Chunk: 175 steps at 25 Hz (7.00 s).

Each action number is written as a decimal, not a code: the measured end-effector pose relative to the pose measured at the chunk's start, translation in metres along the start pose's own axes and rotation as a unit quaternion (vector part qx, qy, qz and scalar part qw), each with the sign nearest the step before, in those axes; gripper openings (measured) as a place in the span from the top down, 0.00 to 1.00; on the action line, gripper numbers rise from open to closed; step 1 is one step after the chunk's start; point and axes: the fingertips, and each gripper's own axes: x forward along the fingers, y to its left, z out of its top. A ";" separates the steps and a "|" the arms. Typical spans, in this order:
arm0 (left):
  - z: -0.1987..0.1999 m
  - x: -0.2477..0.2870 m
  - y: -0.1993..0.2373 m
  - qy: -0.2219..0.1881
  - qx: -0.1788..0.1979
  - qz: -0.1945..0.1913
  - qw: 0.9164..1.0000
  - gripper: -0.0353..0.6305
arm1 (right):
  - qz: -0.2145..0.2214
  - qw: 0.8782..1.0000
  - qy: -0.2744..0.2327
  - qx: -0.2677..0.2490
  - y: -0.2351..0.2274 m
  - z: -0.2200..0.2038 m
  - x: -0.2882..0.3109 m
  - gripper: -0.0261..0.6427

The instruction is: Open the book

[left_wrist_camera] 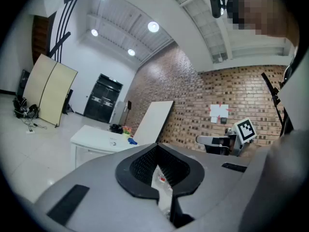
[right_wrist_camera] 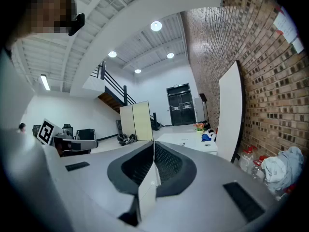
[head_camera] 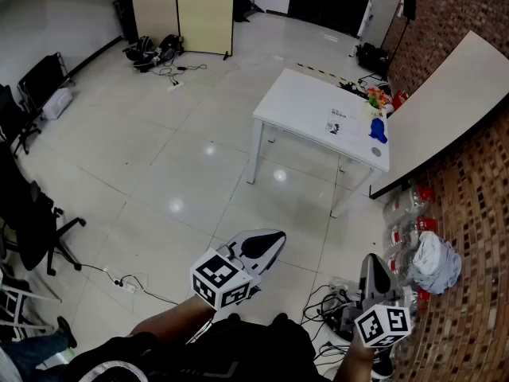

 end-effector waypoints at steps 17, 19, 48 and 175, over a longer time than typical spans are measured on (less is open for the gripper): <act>0.046 0.230 0.099 0.001 0.032 0.058 0.998 0.95 | 0.035 0.999 -0.030 -0.004 -0.180 0.059 0.184 0.96; 0.049 0.255 0.111 0.004 0.033 0.071 0.997 0.95 | 0.039 0.999 -0.034 -0.005 -0.203 0.066 0.205 0.96; 0.102 0.470 0.394 0.029 0.018 0.026 0.999 0.95 | -0.087 0.996 0.013 0.008 -0.308 0.089 0.535 0.96; -0.007 0.535 0.738 0.225 -0.093 0.048 0.969 0.95 | 0.097 0.898 0.414 0.119 -0.135 -0.200 0.941 0.95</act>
